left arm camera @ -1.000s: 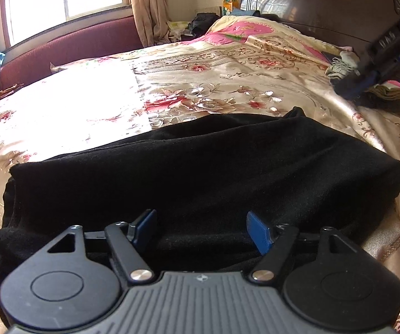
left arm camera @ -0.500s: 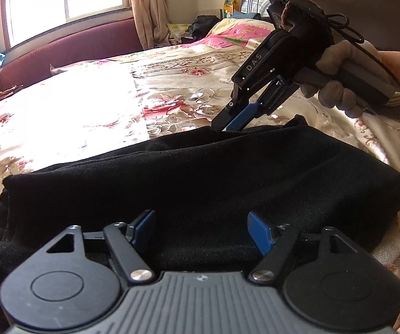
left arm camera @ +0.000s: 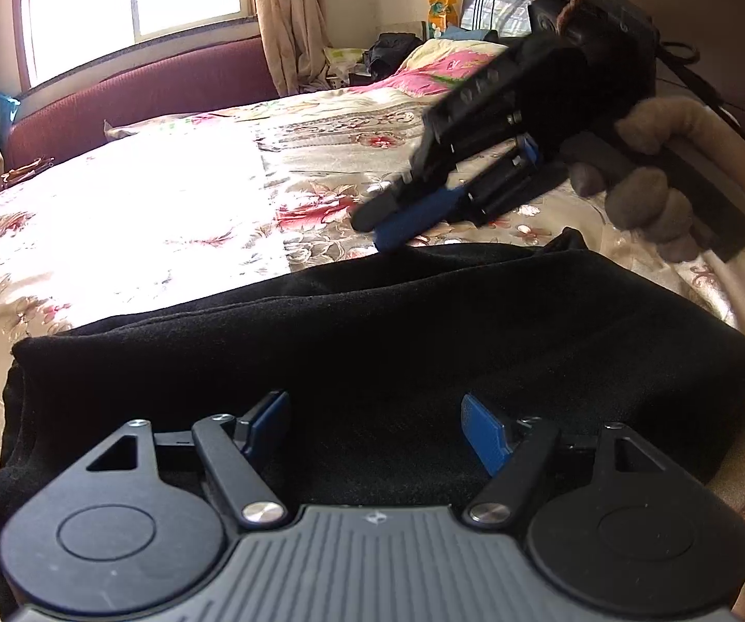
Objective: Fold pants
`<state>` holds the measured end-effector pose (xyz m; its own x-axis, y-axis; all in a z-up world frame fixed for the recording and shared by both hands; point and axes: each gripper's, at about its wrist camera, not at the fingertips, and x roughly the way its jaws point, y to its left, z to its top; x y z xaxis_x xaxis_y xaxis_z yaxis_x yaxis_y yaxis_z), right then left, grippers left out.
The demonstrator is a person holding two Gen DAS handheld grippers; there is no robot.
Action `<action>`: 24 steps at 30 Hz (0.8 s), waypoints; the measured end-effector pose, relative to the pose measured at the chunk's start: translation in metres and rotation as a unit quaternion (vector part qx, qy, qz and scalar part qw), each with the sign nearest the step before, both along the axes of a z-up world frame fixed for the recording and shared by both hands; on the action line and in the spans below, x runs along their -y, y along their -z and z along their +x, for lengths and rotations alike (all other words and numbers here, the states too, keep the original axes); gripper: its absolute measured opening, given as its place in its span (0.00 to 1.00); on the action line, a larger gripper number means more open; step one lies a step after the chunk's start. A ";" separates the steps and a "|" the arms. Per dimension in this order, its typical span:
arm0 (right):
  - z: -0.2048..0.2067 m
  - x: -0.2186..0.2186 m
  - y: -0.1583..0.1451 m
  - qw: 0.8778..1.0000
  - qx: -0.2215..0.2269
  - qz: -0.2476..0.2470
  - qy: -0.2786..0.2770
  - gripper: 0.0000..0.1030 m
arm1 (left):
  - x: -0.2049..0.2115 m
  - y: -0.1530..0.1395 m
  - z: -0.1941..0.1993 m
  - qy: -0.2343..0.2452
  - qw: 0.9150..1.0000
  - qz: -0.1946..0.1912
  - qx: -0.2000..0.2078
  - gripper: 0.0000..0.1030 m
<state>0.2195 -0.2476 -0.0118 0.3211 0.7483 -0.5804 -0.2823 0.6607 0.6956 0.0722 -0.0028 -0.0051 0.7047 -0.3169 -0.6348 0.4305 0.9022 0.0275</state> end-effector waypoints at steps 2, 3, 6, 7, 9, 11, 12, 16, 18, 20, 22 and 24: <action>0.006 0.010 0.019 0.998 -0.034 -0.023 0.056 0.08 | 0.000 0.001 0.002 -0.011 1.000 0.010 -0.002 0.83; 0.009 0.019 0.027 0.995 -0.045 -0.008 0.087 0.00 | -0.001 0.001 0.002 -0.015 1.000 0.016 -0.002 0.83; -0.005 0.033 0.006 0.985 0.005 -0.068 0.161 0.18 | -0.003 0.000 -0.002 -0.027 0.999 0.031 -0.002 0.84; -0.016 0.038 -0.003 0.985 0.020 -0.070 0.155 0.18 | -0.004 0.000 -0.004 -0.028 0.999 0.031 -0.002 0.84; -0.049 0.050 -0.022 0.985 0.031 -0.068 0.156 0.18 | -0.006 0.000 -0.007 -0.032 0.999 0.028 -0.002 0.84; -0.090 0.066 -0.033 0.981 0.029 -0.070 0.178 0.19 | -0.006 0.001 -0.011 -0.036 0.999 0.025 0.004 0.84; -0.115 0.077 -0.035 0.978 0.021 -0.066 0.199 0.24 | -0.006 0.002 -0.013 -0.037 0.999 0.024 0.006 0.84; -0.184 0.101 -0.018 0.966 -0.018 -0.036 0.254 0.38 | -0.004 0.004 -0.020 -0.029 0.999 0.025 0.012 0.84; -0.194 0.100 -0.002 0.965 -0.032 -0.017 0.260 0.40 | 0.000 0.002 -0.025 -0.019 0.999 0.031 0.016 0.84; -0.192 0.096 0.016 0.963 -0.039 0.003 0.265 0.45 | 0.002 -0.002 -0.034 -0.009 0.999 0.039 0.025 0.84; -0.186 0.092 0.033 0.958 -0.057 0.055 0.276 0.46 | 0.003 -0.005 -0.038 0.000 0.999 0.041 0.023 0.84; -0.181 0.081 0.044 0.957 -0.074 0.091 0.266 0.46 | 0.004 -0.003 -0.038 0.003 0.999 0.041 0.011 0.84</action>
